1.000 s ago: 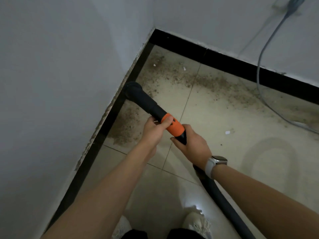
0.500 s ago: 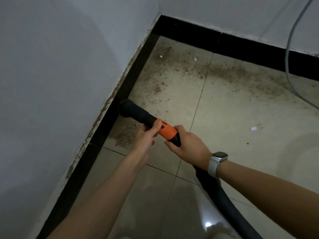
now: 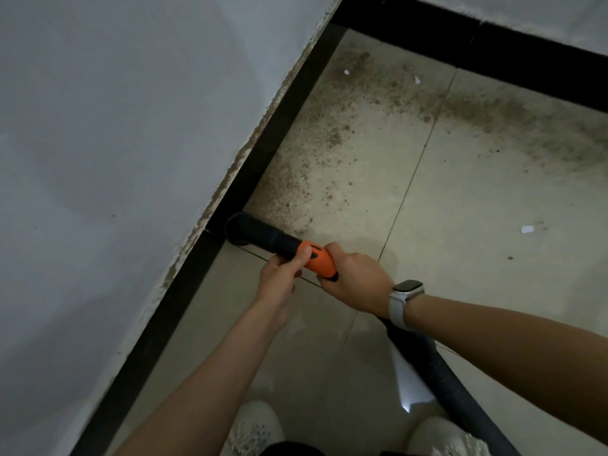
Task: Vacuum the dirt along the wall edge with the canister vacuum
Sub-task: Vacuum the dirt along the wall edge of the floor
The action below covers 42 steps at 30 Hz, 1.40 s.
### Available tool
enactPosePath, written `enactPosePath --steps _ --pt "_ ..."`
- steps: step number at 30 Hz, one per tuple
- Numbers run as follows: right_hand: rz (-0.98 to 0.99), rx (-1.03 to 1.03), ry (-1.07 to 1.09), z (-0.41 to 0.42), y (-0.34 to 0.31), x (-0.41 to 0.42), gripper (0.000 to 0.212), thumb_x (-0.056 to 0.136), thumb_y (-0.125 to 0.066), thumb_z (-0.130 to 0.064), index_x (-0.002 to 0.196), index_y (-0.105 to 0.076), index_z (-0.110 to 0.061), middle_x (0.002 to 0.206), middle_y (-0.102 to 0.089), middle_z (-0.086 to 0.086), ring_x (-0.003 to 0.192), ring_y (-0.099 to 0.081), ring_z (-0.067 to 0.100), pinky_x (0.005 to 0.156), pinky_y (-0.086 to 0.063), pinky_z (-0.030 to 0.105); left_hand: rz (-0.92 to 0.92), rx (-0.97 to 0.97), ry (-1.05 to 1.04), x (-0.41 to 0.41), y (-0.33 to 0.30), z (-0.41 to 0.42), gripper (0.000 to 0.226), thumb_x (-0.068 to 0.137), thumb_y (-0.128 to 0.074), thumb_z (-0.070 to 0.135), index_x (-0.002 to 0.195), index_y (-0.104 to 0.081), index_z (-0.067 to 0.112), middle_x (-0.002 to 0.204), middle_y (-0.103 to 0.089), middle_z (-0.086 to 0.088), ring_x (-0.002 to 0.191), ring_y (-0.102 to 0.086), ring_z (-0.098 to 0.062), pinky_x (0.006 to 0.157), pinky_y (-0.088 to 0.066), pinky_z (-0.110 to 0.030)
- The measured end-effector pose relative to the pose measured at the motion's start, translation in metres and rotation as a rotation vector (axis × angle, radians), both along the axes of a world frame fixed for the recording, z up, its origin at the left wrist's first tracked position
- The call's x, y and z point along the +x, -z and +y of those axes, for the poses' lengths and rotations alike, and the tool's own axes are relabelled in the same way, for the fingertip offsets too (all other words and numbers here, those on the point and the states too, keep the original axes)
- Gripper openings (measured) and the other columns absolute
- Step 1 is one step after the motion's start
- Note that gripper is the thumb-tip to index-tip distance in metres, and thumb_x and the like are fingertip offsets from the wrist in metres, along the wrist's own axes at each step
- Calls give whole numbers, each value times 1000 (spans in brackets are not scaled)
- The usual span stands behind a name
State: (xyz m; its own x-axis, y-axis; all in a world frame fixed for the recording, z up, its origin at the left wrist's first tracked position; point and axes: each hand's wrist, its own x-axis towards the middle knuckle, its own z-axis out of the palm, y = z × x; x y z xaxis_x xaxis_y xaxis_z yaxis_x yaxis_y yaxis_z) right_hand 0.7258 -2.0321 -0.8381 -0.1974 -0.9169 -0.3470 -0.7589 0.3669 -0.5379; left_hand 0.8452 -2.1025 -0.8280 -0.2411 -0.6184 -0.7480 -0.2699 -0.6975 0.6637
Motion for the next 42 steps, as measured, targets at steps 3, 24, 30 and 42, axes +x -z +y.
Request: enactPosePath --steps 3,24,30,42 --pt "32 -3 -1 -2 7 0 29 89 -54 -33 108 -44 -14 85 -65 11 71 -61 32 53 -30 30 10 23 8 -2 4 -2 8 88 -63 32 93 -61 26 98 -61 4 93 -50 -15 71 -35 -25" --pt "379 -37 -81 -17 -5 -21 29 91 -49 -28 114 -39 -13 86 -58 5 57 -45 23 49 -29 28 -481 -444 339 14 35 -25 56 83 -62 51 127 -54 16 133 -50 -6 125 -42 -25 104 -37 -43" --pt "479 -59 -289 -6 -4 -9 36 95 -41 -22 129 -35 -10 88 -56 6 63 -51 23 54 -37 31 -886 -466 528 59 57 -20 103 72 -72 53 150 -14 17 157 -9 -8 143 -8 -27 111 -18 -45" --pt "444 -7 0 -41 -9 -53 26 91 -48 -22 114 -38 -12 87 -58 11 59 -42 26 53 -29 32 -959 -319 794 47 57 -28 121 74 -69 58 150 12 9 156 21 -13 144 17 -33 115 -5 -51"
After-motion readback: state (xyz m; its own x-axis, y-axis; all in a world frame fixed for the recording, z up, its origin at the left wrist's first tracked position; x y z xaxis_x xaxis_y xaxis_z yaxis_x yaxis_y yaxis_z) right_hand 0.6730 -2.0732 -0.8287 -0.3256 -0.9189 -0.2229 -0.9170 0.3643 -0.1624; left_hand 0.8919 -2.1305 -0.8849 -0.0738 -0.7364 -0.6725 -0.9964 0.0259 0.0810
